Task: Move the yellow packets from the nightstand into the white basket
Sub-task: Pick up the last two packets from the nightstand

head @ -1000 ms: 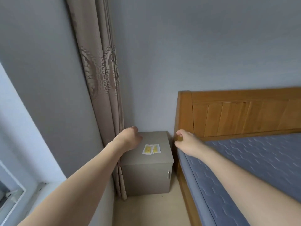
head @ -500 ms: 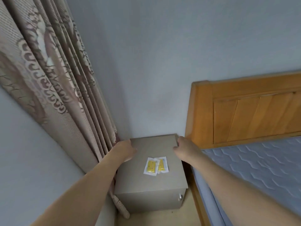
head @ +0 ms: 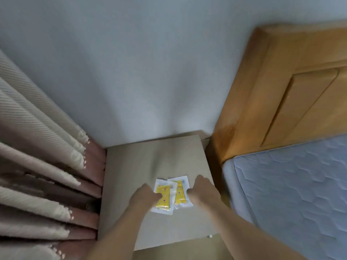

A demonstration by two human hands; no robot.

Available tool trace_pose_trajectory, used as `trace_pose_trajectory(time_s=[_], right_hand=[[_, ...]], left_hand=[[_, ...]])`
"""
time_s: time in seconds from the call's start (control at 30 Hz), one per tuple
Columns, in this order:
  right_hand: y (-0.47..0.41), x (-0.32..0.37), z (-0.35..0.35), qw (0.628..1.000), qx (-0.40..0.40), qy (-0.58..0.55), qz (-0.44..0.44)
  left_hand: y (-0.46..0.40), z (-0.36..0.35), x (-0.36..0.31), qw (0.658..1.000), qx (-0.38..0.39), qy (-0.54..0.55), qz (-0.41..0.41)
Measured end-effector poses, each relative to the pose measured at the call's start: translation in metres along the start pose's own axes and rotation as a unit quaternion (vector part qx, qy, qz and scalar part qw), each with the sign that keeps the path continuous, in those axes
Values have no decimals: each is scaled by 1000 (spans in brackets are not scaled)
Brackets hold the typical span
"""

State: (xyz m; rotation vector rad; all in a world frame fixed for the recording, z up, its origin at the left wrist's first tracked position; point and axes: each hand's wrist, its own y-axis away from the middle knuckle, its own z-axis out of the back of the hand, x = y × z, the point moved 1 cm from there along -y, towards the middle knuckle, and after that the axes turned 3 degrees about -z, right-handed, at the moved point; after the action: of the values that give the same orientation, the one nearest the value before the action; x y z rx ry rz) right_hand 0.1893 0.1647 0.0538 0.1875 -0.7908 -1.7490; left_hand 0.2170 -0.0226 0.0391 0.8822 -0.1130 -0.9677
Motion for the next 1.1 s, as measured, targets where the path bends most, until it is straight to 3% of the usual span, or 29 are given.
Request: trace_pose_trajectory(time_s=[0.17,0.33,0.57,0.7,0.8,0.9,1.1], right_hand=[[-68,-15,-60,997,31,-36,-58],[-93,-17,-99,995,-3,-47,-92],[-100,-5,-121,987,-8,-105,-124],[-104,-4,-132,985,21,-119,-121],[-101,-3,-131,985,9,-138,-100],[-96,-8,-121,973,9,-205,-102],[-72,-7,-83,959,-16,-265,-103]], left_hand=[[-67,-55,15,998,-35,2,47],[-87,-79,11,993,-96,-52,49],[-106,-76,33,996,-51,67,2],[-104,-74,43,996,-45,66,-38],[-103,-73,52,991,-83,104,-33],[-104,-63,55,985,-59,159,-21],[-85,-32,33,987,-52,140,-53]])
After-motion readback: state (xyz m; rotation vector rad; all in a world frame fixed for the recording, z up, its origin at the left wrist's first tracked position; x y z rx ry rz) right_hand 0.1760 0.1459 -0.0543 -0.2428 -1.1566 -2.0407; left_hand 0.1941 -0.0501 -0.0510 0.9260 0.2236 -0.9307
